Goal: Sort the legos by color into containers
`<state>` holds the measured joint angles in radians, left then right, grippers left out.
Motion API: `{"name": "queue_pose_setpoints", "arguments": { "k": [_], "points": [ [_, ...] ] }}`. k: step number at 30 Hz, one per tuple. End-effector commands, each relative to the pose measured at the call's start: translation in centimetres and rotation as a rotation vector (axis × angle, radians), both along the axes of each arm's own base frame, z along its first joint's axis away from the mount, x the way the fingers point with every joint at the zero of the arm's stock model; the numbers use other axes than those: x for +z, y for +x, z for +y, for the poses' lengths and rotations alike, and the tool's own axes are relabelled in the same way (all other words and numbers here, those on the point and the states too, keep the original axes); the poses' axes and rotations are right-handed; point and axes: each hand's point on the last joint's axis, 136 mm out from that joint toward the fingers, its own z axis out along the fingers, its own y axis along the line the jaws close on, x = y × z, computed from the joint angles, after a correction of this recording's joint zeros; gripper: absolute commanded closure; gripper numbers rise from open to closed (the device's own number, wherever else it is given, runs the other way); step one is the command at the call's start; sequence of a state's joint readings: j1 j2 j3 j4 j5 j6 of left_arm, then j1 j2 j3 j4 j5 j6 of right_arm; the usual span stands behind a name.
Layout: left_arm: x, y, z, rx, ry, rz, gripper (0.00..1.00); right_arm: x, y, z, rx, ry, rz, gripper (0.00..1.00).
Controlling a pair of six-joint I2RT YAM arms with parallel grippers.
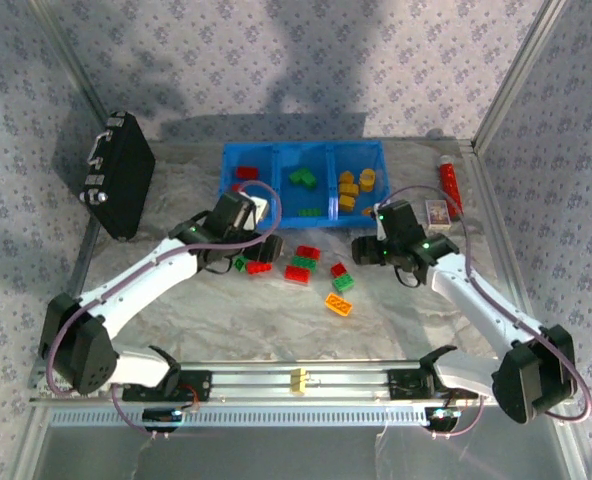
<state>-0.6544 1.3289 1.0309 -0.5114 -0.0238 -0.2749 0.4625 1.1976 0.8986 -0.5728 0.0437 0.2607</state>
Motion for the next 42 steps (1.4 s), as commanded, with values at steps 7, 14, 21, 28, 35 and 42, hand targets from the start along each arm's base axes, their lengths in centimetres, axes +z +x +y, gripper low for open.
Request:
{"name": "queue_pose_setpoints", "arguments": {
  "k": [7,14,21,28,35,42],
  "points": [
    [-2.0,-2.3,2.1,0.095,-0.070,0.012,0.10,-4.8,-1.9,3.4,0.126,-0.082,0.168,0.27],
    [-3.1,-4.2,3.8,0.140,-0.096,0.018,0.10,-7.9,-1.3,5.5,0.146,-0.129,0.225,0.28],
    [-3.8,-5.6,5.3,0.171,-0.104,0.015,0.10,-9.9,-1.1,6.3,0.153,-0.175,0.270,0.30],
    [-4.1,-5.6,5.6,0.178,-0.102,0.014,0.10,-11.3,-1.4,6.5,0.152,-0.212,0.296,0.33],
    [-4.2,-5.5,5.7,0.181,-0.100,0.012,0.11,-11.8,-1.6,5.5,0.122,-0.250,0.301,0.40],
    [-4.2,-5.5,5.9,0.186,-0.103,0.007,0.11,-10.5,-1.6,6.2,0.138,-0.250,0.276,0.52]
  ]
}}
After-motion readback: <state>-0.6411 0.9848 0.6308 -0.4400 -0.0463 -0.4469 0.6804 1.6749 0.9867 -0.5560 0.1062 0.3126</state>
